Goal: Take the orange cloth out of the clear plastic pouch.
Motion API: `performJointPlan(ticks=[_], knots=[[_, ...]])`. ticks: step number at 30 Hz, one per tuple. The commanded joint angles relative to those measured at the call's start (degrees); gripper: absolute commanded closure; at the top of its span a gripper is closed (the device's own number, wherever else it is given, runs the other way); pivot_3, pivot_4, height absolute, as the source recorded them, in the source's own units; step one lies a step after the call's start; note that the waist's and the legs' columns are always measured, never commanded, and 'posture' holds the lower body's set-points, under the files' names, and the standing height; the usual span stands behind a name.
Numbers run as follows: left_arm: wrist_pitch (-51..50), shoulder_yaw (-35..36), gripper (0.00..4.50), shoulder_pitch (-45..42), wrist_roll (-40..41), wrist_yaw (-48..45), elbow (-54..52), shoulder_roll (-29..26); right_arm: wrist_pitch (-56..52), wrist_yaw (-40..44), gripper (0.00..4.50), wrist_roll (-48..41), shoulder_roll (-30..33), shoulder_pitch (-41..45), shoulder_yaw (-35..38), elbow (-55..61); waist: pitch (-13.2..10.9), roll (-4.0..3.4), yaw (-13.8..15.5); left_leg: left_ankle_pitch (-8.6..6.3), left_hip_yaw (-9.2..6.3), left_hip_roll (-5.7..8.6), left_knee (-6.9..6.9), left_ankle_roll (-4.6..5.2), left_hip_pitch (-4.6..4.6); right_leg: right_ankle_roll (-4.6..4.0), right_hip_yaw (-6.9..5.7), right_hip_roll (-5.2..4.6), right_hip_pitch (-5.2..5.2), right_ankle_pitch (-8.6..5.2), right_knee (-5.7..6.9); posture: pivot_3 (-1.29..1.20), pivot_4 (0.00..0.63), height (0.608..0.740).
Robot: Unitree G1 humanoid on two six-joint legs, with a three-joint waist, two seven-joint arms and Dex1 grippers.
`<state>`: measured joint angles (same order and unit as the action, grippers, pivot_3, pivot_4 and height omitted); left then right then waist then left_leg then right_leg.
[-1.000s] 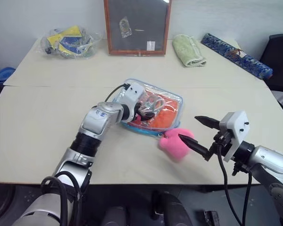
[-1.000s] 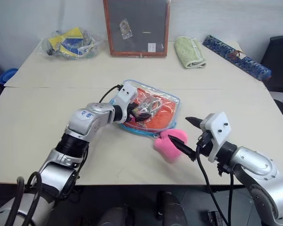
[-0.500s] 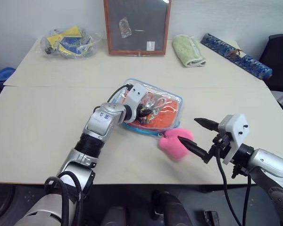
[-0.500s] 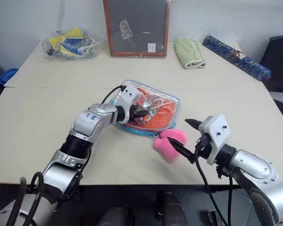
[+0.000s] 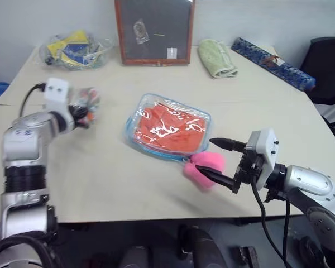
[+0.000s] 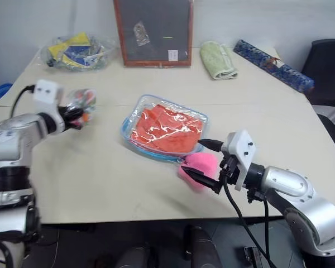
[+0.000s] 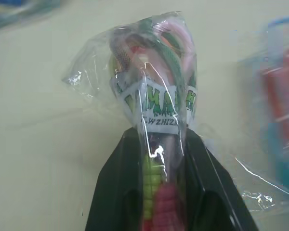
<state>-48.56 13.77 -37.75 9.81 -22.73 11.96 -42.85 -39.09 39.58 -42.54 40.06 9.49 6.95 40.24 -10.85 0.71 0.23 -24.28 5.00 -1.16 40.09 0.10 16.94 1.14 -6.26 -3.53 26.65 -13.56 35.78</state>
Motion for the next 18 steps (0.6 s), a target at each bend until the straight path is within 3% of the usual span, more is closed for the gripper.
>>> performJointPlan(ticks=[1, 2, 3, 13, 14, 18], knots=[[6.25, 5.71, 3.80, 6.35, -1.01, -1.04, 4.51, -4.91, 0.72, 3.65, 0.00, -2.31, 1.06, 1.13, -0.53, 0.39, 0.01, 0.01, 0.29, -0.02, -0.03, 0.01, 0.01, 0.04, 0.04, 0.02, -0.02, -0.02, 0.00, 0.01, -0.05, 0.00, 0.150, 0.740], [7.24, 6.67, 3.80, 7.57, -0.97, -0.71, 5.56, -5.58, 0.84, 4.22, 0.00, -2.26, 1.18, 1.45, -0.75, 0.05, 0.00, 0.04, 0.53, -0.03, -0.06, 0.01, 0.01, 0.06, 0.08, 0.03, -0.05, -0.02, 0.00, 0.02, -0.10, 0.00, 0.150, 0.740], [8.12, 7.57, 3.29, 8.56, -0.86, -0.40, 6.29, -6.02, 0.94, 4.71, 0.00, -2.10, 1.24, 1.82, -1.01, -0.36, 0.00, 0.06, 0.86, -0.05, -0.10, 0.00, 0.03, 0.10, 0.14, 0.05, -0.10, -0.03, 0.00, 0.03, -0.16, 0.00, 0.150, 0.740], [9.54, 15.13, 0.24, 14.28, 2.46, -1.40, 3.42, -7.60, 1.88, 8.24, 0.00, -0.20, 1.36, 4.89, -3.39, -4.44, 0.10, 0.29, 1.01, -0.07, -0.33, 0.07, 0.08, 0.17, 0.23, 0.09, -0.34, -0.20, -0.05, 0.05, -0.17, 0.00, 0.150, 0.740], [9.79, 16.66, 0.03, 14.24, 4.14, -3.57, 2.70, -8.59, 1.88, 8.48, 0.00, -0.15, 1.50, 4.74, -3.33, -4.46, 0.10, 0.29, 0.94, -0.07, -0.33, 0.06, 0.08, 0.17, 0.23, 0.09, -0.34, -0.19, -0.05, 0.05, -0.18, 0.00, 0.150, 0.740], [10.31, 20.40, 0.03, 16.43, 14.17, -19.65, -5.55, -12.87, 1.85, 8.98, 0.00, -0.09, 2.02, 4.16, -2.82, -4.56, 0.08, 0.34, 0.74, -0.08, -0.33, 0.03, 0.08, 0.15, 0.24, 0.08, -0.36, -0.18, -0.03, 0.05, -0.18, 0.00, 0.150, 0.740]])
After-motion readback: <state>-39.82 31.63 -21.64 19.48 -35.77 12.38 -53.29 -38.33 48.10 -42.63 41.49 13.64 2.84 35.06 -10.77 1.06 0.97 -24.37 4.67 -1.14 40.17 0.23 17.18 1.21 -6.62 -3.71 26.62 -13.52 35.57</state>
